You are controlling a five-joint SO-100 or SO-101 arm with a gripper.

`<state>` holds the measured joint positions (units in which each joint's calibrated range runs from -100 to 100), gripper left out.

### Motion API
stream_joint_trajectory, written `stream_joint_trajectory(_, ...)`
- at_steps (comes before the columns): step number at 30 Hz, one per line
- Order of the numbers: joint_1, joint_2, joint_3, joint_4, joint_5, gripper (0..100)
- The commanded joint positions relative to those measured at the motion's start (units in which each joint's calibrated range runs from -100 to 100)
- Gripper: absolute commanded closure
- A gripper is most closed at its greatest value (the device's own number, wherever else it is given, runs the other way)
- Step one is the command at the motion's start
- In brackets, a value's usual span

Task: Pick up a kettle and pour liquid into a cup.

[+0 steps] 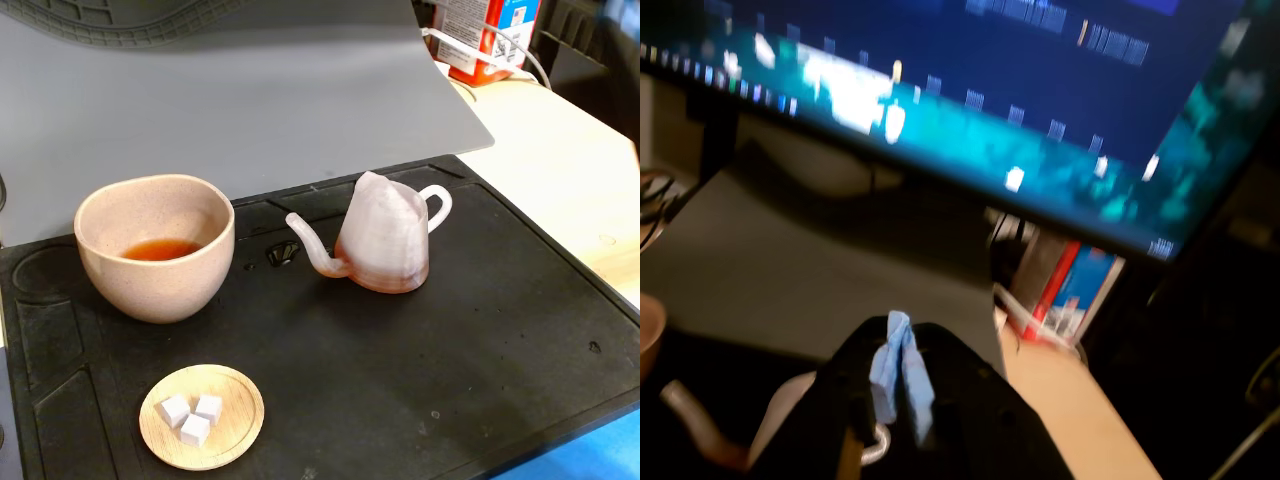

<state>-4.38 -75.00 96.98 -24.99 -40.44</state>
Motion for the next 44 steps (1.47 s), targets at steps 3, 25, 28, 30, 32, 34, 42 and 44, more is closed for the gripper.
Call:
stream_joint_trajectory(3,1.23,-23.81,-2.43,44.66,-4.35,99)
stream_joint_trajectory(25,-0.14,-23.98,2.84,100.61,-10.18,99)
stream_joint_trajectory(28,-0.14,-23.98,2.84,100.61,-10.18,99)
stream_joint_trajectory(30,-0.07,-23.98,2.84,100.61,-10.18,99)
stream_joint_trajectory(32,-0.07,-23.98,2.84,100.61,-10.18,99)
stream_joint_trajectory(34,-0.07,-23.98,2.84,100.61,-10.18,99)
stream_joint_trajectory(42,-0.07,-23.98,2.84,100.61,-10.18,99)
stream_joint_trajectory(44,-0.07,-23.98,2.84,100.61,-10.18,99)
